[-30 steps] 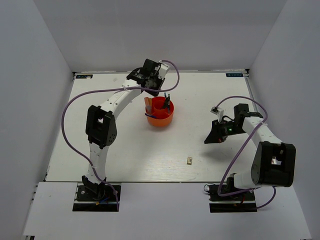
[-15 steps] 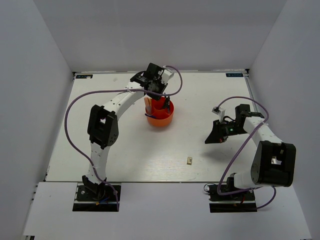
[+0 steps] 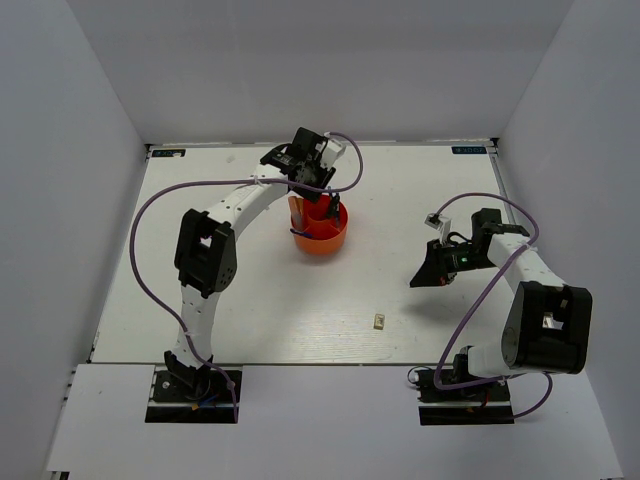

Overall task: Sort the stationery into containers
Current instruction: Place the stationery in the storage box.

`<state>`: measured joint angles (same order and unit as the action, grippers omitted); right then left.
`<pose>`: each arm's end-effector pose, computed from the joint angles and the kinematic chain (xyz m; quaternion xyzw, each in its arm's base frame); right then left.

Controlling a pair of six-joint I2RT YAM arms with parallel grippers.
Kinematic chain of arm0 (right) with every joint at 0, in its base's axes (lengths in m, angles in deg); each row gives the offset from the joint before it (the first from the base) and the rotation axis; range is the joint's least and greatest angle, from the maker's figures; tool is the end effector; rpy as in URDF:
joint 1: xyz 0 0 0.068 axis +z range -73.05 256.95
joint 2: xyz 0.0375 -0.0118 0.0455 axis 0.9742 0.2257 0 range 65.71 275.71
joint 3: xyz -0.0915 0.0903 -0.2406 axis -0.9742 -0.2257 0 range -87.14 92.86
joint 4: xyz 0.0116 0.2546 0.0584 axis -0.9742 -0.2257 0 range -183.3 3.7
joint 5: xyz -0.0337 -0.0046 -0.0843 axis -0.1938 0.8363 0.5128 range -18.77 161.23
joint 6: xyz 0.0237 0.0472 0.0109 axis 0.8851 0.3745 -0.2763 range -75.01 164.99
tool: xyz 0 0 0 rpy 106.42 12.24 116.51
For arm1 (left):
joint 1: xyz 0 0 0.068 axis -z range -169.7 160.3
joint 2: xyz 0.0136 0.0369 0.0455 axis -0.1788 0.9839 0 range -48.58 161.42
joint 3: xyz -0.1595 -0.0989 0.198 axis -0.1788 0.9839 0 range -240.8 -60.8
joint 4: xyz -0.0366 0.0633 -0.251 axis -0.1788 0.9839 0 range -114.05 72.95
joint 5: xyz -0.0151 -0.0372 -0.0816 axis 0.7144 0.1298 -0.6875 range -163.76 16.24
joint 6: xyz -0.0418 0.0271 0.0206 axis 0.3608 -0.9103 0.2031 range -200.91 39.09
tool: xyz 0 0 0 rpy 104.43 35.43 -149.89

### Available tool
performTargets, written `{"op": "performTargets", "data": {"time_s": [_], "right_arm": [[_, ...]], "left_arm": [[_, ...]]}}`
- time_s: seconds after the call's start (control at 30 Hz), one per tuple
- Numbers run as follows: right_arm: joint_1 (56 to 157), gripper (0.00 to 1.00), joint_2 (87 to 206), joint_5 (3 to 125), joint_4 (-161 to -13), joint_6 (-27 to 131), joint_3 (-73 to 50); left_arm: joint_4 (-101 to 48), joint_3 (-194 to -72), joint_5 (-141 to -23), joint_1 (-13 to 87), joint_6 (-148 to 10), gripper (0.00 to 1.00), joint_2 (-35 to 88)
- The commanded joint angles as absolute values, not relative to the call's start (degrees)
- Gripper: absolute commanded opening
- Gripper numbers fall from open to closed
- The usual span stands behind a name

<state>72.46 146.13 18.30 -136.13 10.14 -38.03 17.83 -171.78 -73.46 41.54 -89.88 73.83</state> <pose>0.2329 0.0102 0.2034 -0.2669 0.8524 0.3951 0.2147 0.4096 -0.2483 0.2587 0.3255 0.8916 -0.0583 0.3093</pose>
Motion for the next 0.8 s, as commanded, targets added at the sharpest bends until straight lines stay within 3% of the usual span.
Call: {"op": "performTargets", "data": {"time_s": [0.0, 0.23, 0.27, 0.3, 0.37, 0.4, 0.43, 0.53, 0.57, 0.6, 0.67, 0.7, 0.77], "right_arm": [[72.0, 0.12, 146.3, 16.7, -137.5, 9.5, -35.9], [72.1, 0.14, 146.2, 16.7, -137.5, 9.5, -35.9], [72.1, 0.19, 146.1, 16.7, -137.5, 9.4, -35.9], [72.6, 0.31, 146.0, 17.2, -137.6, 8.3, -35.7], [72.7, 0.36, 145.9, 17.5, -137.8, 7.4, -35.2], [73.1, 0.47, 146.0, 17.4, -138.4, 6.5, -34.9], [73.3, 0.51, 146.0, 16.5, -138.9, 3.2, -34.5], [75.3, 0.68, 145.9, 16.5, -139.1, -5.3, -32.8], [75.7, 0.68, 145.9, 17.0, -139.3, -7.5, -32.6], [76.7, 0.70, 145.8, 17.6, -139.6, -13.8, -32.5], [79.1, 0.70, 145.8, 20.0, -140.9, -19.6, -33.0], [80.7, 0.67, 145.6, 21.2, -140.6, -24.8, -34.7], [84.9, 0.16, 145.1, 24.7, -135.2, -23.1, -36.2]], "left_arm": [[17.7, -171.7, -72.6, 41.9, -89.6, 0.51, 70.8], [17.2, -171.7, -71.7, 41.9, -88.7, 0.53, 70.1], [17.0, -171.8, -71.7, 41.9, -88.6, 0.53, 70.0], [16.6, -172.7, -71.7, 41.9, -86.8, 0.54, 69.2], [15.1, -173.6, -71.7, 41.9, -86.4, 0.55, 68.7], [14.4, -173.7, -71.6, 41.9, -84.4, 0.53, 67.0], [14.0, -174.1, -71.2, 41.9, -83.6, 0.52, 66.2], [12.3, -174.5, -67.5, 41.5, -78.1, 0.29, 61.6], [12.8, -174.2, -65.7, 40.6, -76.9, 0.15, 59.2], [13.6, -173.7, -64.8, 40.1, -71.8, 0.13, 56.7], [15.6, -168.9, -64.9, 37.8, -67.1, 0.13, 51.4], [16.4, -164.6, -65.1, 37.2, -65.5, 0.29, 49.4], [18.0, -153.5, -65.3, 34.7, -59.5, 0.58, 40.8]]}}
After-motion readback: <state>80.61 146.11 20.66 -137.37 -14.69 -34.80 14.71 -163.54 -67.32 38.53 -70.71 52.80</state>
